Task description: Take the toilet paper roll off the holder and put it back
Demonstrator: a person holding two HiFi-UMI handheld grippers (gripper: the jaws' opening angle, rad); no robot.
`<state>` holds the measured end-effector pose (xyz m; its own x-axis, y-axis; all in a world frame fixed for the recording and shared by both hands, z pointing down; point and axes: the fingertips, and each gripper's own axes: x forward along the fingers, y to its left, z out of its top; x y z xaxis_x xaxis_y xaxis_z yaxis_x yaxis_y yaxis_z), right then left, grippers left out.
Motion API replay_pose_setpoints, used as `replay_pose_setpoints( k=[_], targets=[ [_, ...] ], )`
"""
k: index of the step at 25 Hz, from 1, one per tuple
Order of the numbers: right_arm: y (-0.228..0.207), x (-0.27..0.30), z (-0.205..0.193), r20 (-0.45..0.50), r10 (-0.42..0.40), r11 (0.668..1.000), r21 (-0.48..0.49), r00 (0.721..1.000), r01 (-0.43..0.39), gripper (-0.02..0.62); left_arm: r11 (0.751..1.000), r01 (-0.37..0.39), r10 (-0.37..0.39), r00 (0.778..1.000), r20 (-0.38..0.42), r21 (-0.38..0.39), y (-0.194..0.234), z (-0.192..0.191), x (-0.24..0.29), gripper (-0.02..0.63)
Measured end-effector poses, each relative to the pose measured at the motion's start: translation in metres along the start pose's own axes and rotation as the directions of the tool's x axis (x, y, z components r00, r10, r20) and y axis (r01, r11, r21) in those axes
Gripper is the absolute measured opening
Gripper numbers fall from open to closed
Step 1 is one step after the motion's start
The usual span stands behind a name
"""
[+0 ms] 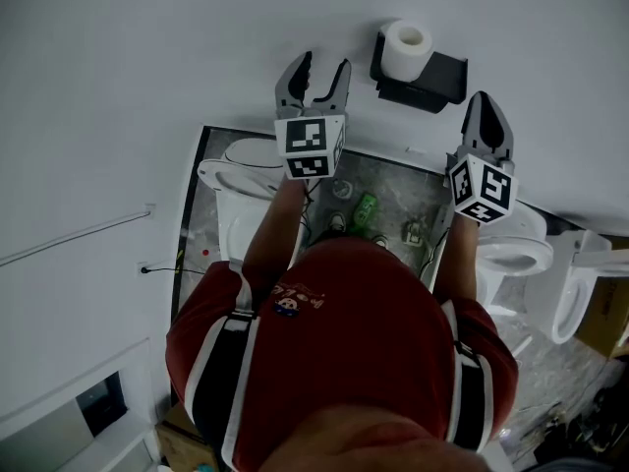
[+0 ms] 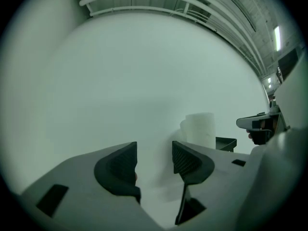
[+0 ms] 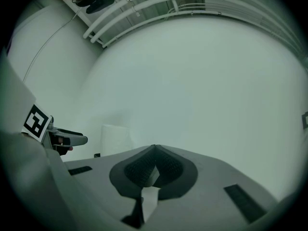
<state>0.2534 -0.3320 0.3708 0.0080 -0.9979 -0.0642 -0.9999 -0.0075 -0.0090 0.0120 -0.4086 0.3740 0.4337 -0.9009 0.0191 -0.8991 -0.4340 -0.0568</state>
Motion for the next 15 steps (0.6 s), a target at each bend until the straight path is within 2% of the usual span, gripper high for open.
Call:
replay_pose_setpoints(
  k=[9,15],
  targets=[
    [0.0026,0.0003,0.0058,0.005,0.003,1.000,-0.014,1.000,-0.003,0.008,0.998,-0.056,0.056,0.998,0.012,0.025,0.0109,-0.0042,0.0002,0.032],
    [0.0034,0.0009,0.0068,0.009,0.001,1.000,-0.015,1.000,-0.001,0.008,0.998,-0.047,0.046,0.998,0.030,0.048,0.0110,-0.0016,0.0004,0.021]
  ],
)
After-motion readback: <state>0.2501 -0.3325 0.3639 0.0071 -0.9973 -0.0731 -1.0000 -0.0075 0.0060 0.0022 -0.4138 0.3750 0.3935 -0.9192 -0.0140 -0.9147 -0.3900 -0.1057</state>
